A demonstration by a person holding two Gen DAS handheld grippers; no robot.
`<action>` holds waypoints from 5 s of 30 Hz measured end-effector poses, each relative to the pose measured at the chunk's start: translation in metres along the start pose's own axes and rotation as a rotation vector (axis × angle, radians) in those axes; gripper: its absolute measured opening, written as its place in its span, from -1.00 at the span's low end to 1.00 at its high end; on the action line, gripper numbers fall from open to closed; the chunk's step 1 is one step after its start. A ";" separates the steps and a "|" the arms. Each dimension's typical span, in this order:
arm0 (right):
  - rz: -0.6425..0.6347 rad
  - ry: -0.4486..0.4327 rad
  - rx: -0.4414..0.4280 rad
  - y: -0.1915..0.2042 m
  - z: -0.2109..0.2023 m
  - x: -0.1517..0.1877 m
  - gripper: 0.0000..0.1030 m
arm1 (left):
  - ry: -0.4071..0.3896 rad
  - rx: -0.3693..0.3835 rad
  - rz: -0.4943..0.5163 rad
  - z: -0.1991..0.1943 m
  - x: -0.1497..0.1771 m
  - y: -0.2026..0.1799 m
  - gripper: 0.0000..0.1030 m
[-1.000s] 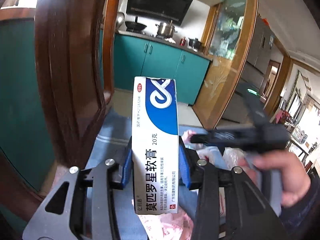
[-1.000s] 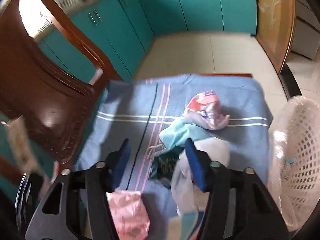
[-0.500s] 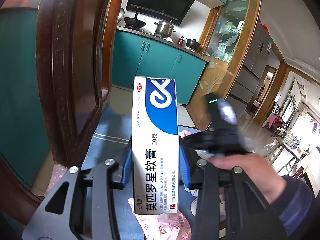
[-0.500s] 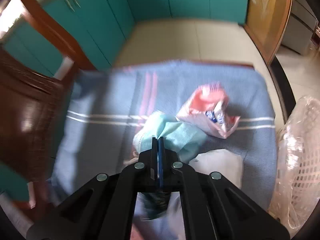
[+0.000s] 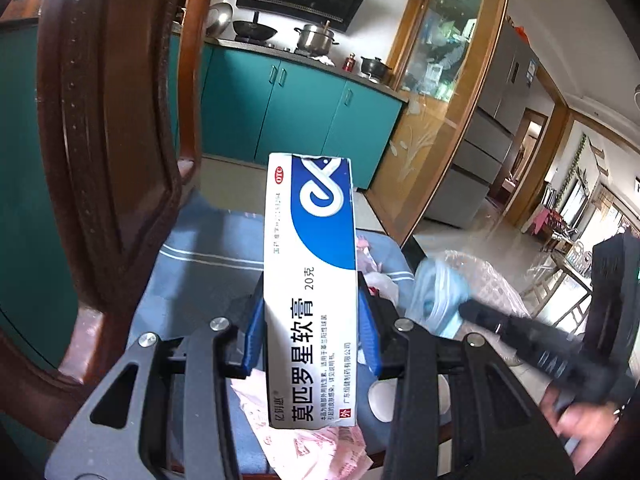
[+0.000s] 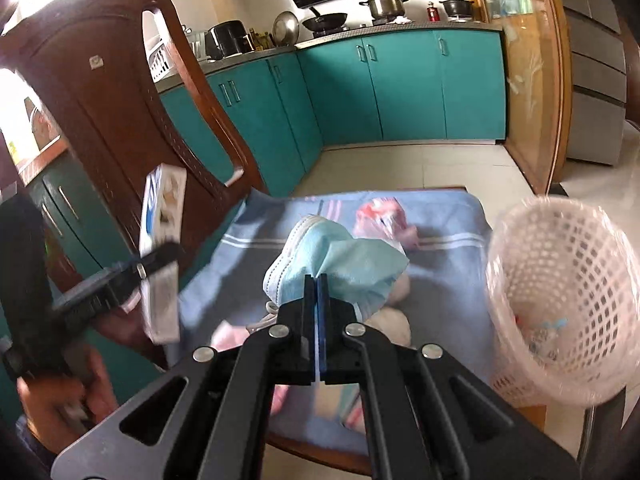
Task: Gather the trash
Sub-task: 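Carry the blue face mask with the right gripper and drop it into the wastebasket, then carry the white ointment box with the left gripper and release it into the wastebasket, then grasp the pink plastic bag with the left gripper while the right gripper grasps the white crumpled plastic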
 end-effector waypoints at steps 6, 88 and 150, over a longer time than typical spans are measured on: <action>-0.044 -0.017 0.003 0.004 -0.003 0.007 -0.97 | 0.031 -0.024 0.015 0.005 0.005 -0.010 -0.21; 0.558 -0.416 0.400 -0.205 -0.094 0.013 0.79 | 0.342 0.206 0.172 0.195 0.017 -0.211 0.61; 0.075 -0.144 0.075 -0.054 -0.027 0.007 -0.29 | 0.078 -0.087 0.070 -0.003 0.039 -0.032 -0.42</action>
Point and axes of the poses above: each gripper's, at about its wrist camera, not at the fingertips, and z roughly the way its jaws point, y to its left, x to its underside, the point moved 1 cm from there along z, roughly the way its jaws point, and after that the axes turned 12 degrees about x, right-handed, at the moved point
